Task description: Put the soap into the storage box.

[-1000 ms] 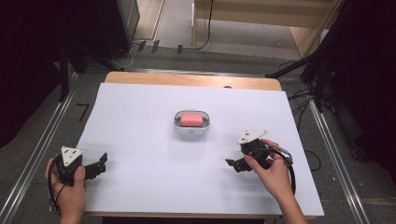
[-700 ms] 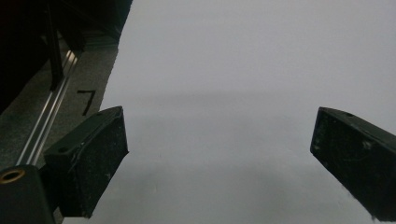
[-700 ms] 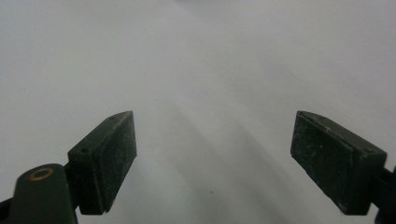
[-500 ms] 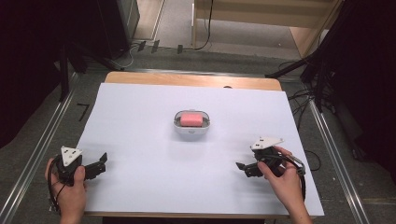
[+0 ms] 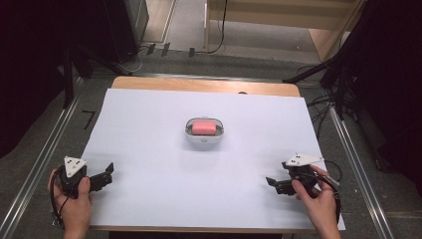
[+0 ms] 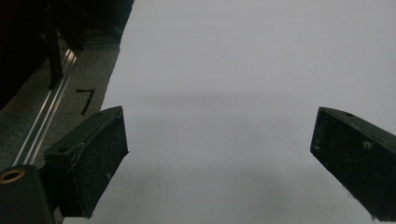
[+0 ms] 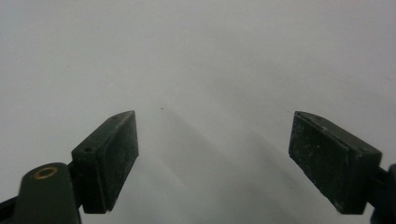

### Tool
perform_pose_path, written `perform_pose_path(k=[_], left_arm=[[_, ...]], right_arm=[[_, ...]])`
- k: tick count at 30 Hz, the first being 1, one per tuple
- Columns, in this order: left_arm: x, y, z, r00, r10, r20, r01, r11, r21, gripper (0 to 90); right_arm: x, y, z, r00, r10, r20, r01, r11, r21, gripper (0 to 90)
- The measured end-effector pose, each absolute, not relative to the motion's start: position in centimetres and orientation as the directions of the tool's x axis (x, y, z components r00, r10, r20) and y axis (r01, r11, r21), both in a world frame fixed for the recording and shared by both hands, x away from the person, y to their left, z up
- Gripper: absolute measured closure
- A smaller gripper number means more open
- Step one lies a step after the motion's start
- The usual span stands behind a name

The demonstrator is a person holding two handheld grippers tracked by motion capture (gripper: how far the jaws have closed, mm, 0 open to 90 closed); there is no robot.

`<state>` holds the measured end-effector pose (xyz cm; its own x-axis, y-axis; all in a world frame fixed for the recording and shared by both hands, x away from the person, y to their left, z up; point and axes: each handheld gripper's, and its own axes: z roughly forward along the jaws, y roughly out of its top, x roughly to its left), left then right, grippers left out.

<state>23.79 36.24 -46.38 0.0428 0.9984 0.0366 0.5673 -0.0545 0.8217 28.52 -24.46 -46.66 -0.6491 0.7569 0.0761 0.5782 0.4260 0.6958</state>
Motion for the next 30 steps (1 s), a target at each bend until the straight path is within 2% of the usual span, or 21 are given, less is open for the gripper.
perform_pose_path(k=[14, 23, 30], left_arm=[[23.8, 36.2, -46.4, 0.041, 0.998, 0.04, 0.564, -0.056, 0.824, 4.3], [23.8, 36.2, -46.4, 0.039, 0.999, 0.037, 0.567, -0.053, 0.822, 4.3], [23.8, 36.3, -46.4, 0.041, 0.999, 0.033, 0.564, -0.051, 0.824, 4.4]], right_arm=[[26.8, -28.4, -47.9, -0.562, 0.821, 0.095, 0.577, 0.307, 0.757, 15.0], [25.9, -30.8, -48.2, -0.547, 0.831, 0.106, 0.549, 0.26, 0.794, 13.8], [25.4, -33.0, -48.4, -0.476, 0.872, 0.116, 0.554, 0.195, 0.809, 13.4]])
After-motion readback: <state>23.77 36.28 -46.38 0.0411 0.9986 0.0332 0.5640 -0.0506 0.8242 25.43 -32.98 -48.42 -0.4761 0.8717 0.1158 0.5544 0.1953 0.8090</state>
